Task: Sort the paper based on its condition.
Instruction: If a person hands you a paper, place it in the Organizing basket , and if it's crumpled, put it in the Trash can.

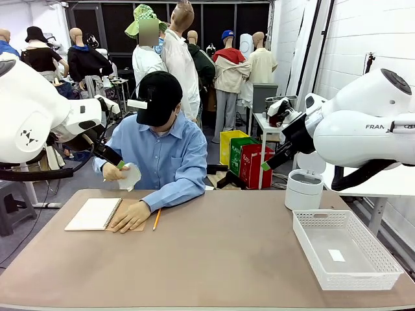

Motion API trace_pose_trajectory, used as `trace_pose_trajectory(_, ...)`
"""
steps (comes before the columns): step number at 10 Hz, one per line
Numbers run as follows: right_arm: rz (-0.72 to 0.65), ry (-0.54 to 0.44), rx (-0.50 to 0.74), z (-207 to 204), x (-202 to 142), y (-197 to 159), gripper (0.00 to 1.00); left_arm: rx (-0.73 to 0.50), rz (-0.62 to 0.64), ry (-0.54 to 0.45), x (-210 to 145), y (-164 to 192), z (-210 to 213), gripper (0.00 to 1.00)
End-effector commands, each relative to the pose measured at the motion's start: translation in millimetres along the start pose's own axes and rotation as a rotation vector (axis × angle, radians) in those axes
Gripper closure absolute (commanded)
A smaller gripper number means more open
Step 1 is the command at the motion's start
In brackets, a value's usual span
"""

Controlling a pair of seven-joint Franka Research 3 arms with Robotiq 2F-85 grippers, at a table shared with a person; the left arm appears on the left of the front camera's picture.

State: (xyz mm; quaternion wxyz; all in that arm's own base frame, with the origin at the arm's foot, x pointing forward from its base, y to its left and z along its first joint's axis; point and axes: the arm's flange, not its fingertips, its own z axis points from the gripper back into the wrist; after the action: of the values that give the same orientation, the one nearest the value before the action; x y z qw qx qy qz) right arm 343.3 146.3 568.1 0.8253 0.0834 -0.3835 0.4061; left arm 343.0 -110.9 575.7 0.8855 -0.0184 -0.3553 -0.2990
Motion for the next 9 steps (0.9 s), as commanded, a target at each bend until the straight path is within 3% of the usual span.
trace_pose_trajectory(1,0.008,0.004,-0.003,0.3,0.1,0.4,0.0,0.002,0.0,-0.003,0.1,0.3,1.3,0.0)
trace_pose_trajectory(9,0.008,0.004,-0.003,0.3,0.1,0.4,0.0,0.002,0.0,-0.003,0.1,0.3,1.3,0.0)
